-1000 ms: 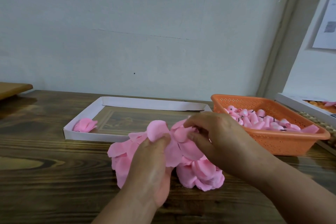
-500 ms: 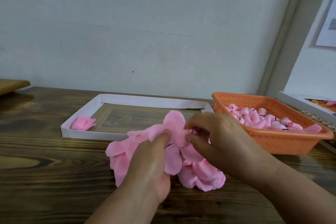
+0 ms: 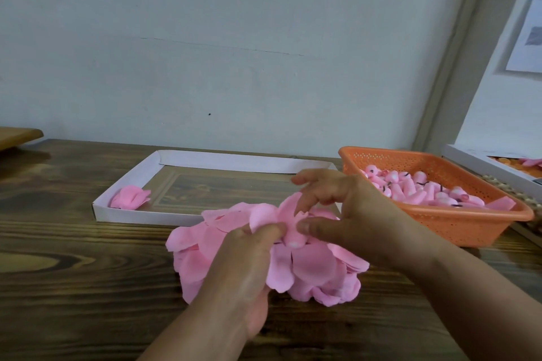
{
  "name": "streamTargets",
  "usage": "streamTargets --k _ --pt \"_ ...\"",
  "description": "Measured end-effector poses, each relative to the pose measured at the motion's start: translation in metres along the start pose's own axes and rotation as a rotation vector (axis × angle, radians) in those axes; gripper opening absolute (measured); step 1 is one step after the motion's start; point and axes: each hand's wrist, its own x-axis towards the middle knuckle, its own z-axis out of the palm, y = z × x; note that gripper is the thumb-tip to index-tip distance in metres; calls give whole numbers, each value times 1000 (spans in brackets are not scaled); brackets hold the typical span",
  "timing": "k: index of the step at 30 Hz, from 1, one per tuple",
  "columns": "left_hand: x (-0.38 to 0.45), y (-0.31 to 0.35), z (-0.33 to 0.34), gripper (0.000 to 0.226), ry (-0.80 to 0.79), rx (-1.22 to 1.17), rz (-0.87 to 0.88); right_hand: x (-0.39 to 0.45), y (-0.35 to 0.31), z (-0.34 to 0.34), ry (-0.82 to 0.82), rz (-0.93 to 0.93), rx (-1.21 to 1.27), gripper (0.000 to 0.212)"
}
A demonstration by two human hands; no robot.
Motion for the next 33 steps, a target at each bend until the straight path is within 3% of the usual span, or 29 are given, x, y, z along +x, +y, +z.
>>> streamTargets --k 7,17,20,24,28,33 --pt "0 -2 -2 21 -10 -6 -22 -1 3 -4 -28 -2 89 16" --pt "-3 3 -1 16 -75 -38 -28 -10 -5 7 164 -49 21 28" --pt "-4 4 -1 28 -116 -72 -65 -8 -4 7 151 -14 137 39" --pt "-5 3 -2 25 -111 -129 -87 -8 1 5 130 27 186 22" --pt "-5 3 -3 30 -162 -135 -117 -9 7 -6 15 -15 187 18" --pt "-4 2 -3 33 -156 -128 -128 -11 11 -4 -13 1 262 18"
